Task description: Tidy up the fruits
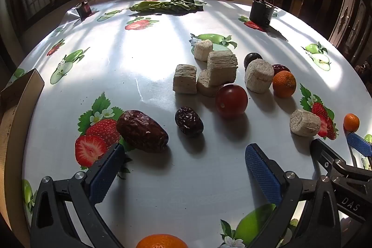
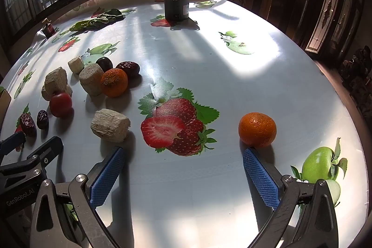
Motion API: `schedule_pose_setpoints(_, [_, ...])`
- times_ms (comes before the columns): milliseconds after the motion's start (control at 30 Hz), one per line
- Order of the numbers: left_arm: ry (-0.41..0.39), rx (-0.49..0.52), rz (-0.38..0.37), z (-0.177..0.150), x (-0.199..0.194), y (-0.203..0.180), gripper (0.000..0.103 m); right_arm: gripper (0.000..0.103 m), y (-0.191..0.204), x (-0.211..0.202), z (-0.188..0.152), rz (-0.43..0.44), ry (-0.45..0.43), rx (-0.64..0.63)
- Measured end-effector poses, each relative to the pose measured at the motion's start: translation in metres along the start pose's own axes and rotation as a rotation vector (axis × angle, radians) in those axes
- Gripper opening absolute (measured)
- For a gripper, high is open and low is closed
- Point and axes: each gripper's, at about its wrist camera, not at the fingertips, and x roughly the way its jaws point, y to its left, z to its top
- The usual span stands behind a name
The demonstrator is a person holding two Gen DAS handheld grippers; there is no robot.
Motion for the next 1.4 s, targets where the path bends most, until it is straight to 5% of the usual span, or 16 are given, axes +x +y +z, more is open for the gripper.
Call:
schedule_pose_setpoints(733, [0.097,0.110,-0.108,-0.012,-0.016,0.002,0.102,0.102,0.000,-0.008,-0.006,-0.022,0.061,0.037])
schedule_pose_setpoints(833, [0.052,0.055,-0.147,-0.015,-0.034,0.014,0.102,0.102,0.001,-0.007,-0.005,-0.031,0.058,0.047])
schedule_pose_setpoints(1067, [-0.136,0.042,-0.090,-0.017,-0.092,0.041,0.102,0.102,0.001,-0.006,-0.004,-0.036,0.038,0.057])
schedule_pose_setpoints(1233, [-0.156,0.022,-0.092,-0.022,-0.107,0.056,0.102,0.102,0.001,-0.005,0.000,-0.058,0.080,0.068])
schedule_pose_setpoints(1400, [-0.173,0.021,-0.077,-0.030,-0.116,0.063,0.102,0.102,0.017,-0.045,-0.008,-0.055,-0.022,0.065])
